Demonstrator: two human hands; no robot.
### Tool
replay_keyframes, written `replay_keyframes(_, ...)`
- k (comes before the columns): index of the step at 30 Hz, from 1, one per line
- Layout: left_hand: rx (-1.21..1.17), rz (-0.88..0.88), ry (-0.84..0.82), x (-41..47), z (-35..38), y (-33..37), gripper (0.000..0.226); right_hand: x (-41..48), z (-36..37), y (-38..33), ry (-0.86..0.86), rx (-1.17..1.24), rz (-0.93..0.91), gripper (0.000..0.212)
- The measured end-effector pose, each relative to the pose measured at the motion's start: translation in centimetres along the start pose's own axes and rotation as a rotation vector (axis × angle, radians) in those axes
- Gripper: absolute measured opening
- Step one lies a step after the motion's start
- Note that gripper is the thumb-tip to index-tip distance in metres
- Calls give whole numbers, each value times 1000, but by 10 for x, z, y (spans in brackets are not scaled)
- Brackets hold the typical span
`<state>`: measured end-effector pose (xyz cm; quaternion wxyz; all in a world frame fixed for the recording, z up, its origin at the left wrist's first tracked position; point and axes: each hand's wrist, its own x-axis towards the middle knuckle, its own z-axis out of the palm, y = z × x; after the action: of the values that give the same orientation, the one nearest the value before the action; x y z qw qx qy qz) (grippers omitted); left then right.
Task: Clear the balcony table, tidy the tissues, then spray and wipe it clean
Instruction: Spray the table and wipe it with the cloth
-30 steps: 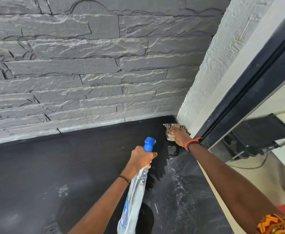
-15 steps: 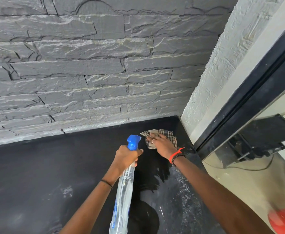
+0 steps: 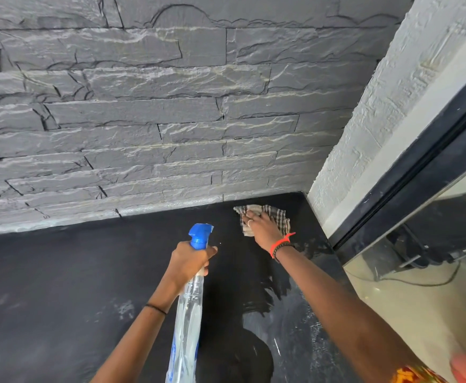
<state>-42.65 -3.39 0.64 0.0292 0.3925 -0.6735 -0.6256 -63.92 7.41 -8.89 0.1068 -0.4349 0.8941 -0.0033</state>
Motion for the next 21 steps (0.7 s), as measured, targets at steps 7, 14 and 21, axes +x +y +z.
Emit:
replay_keyframes(7, -5, 11, -16, -4, 17, 6, 18, -103, 29, 28, -12, 5, -135, 80)
replay_keyframes(14, -13, 16, -58, -17, 37, -1, 17, -84, 18, 70, -32, 45, 99, 84)
replay_keyframes(21, 48, -25, -64, -31, 59, -13, 20, -80, 24, 37, -57, 31, -14, 82)
